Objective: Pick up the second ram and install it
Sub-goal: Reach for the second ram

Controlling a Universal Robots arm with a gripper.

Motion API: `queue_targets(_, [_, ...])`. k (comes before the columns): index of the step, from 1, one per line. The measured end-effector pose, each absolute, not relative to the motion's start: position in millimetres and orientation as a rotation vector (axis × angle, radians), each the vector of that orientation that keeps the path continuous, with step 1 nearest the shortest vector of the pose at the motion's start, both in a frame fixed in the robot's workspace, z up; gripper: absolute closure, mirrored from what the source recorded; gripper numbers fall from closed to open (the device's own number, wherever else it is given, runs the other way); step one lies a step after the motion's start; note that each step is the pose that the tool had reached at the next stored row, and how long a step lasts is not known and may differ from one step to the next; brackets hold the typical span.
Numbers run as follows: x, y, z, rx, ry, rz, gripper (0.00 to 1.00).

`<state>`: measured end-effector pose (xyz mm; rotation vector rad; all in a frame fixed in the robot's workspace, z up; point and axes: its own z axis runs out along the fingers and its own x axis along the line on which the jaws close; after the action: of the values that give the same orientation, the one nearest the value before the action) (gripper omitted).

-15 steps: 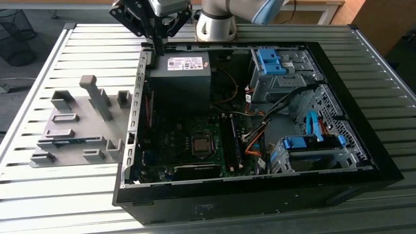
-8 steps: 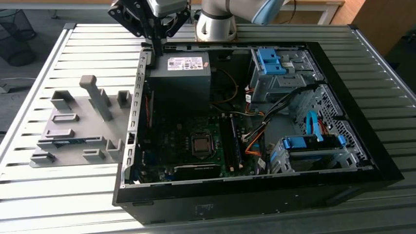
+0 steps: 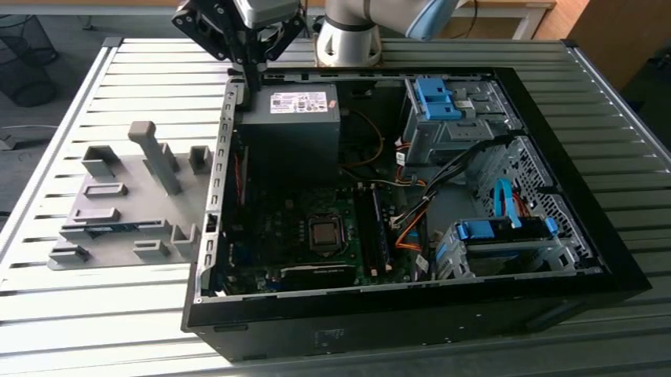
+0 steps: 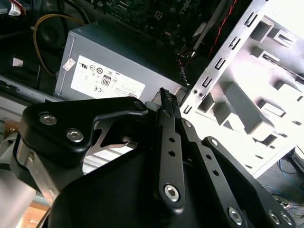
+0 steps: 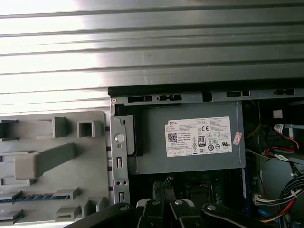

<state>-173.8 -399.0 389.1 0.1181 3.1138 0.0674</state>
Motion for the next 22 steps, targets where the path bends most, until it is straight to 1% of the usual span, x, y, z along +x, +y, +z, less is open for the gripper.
queue_targets(22, [-178.1,-398.9,387.5,0.118,3.115,0.067,0.89])
